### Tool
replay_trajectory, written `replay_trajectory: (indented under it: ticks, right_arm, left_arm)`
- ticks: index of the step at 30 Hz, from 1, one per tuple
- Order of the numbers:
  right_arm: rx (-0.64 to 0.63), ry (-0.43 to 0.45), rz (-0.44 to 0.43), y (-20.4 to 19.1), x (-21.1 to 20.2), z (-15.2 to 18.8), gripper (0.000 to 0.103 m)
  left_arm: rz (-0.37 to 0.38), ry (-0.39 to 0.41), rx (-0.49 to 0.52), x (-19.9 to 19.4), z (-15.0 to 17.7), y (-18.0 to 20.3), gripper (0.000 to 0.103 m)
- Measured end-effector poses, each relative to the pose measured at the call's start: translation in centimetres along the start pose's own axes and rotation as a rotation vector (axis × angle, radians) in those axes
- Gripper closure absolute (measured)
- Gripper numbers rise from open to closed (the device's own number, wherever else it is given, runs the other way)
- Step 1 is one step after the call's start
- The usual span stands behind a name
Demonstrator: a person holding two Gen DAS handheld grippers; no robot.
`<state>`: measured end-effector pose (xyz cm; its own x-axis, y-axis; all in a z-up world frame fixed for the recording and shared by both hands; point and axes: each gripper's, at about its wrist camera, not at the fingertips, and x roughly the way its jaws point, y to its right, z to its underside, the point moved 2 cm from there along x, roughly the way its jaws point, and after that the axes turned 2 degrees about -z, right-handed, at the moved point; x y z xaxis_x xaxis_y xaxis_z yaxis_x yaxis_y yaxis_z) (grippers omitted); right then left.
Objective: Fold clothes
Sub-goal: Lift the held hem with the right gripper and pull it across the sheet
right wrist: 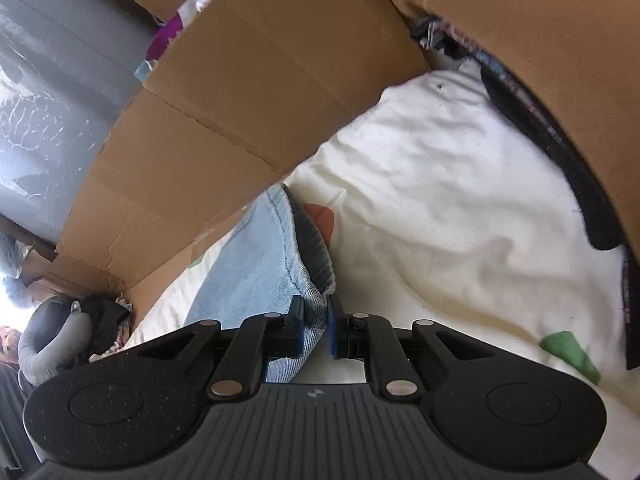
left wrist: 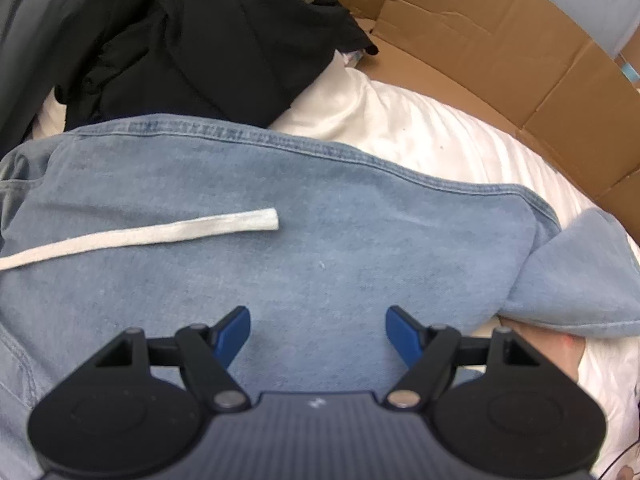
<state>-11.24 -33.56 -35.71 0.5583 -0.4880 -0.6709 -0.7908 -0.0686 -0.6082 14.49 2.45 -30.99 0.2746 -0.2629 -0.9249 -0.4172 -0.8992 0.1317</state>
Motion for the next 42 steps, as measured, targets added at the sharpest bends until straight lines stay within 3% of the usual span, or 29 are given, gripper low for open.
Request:
replay_trajectory:
  ticks: [18, 24, 37, 42]
  right_arm:
    - [-0.036, 0.000, 0.078, 3.4, -5.0, 1.0, 0.094]
    - [-0.076, 0.054, 0.080, 2.7, -6.7, -0.3, 0.094]
    - [-0.083, 0.256, 0.084, 0.8, -10.6, -5.0, 0.094]
    - [-0.070, 0.225, 0.124, 2.1, -10.3, -4.6, 0.094]
  left_arm:
    - [-0.072, -0.055, -0.013, 1.2, 0.4, -2.2, 0.026]
    - [-0.075, -0.034, -0.012, 0.5, -0.1, -2.8, 0.026]
    - [-0.054, -0.013, 0.001, -0.3, -0.9, -2.0, 0.026]
    - [-0.060, -0.016, 0.003, 0.2, -1.1, -2.2, 0.026]
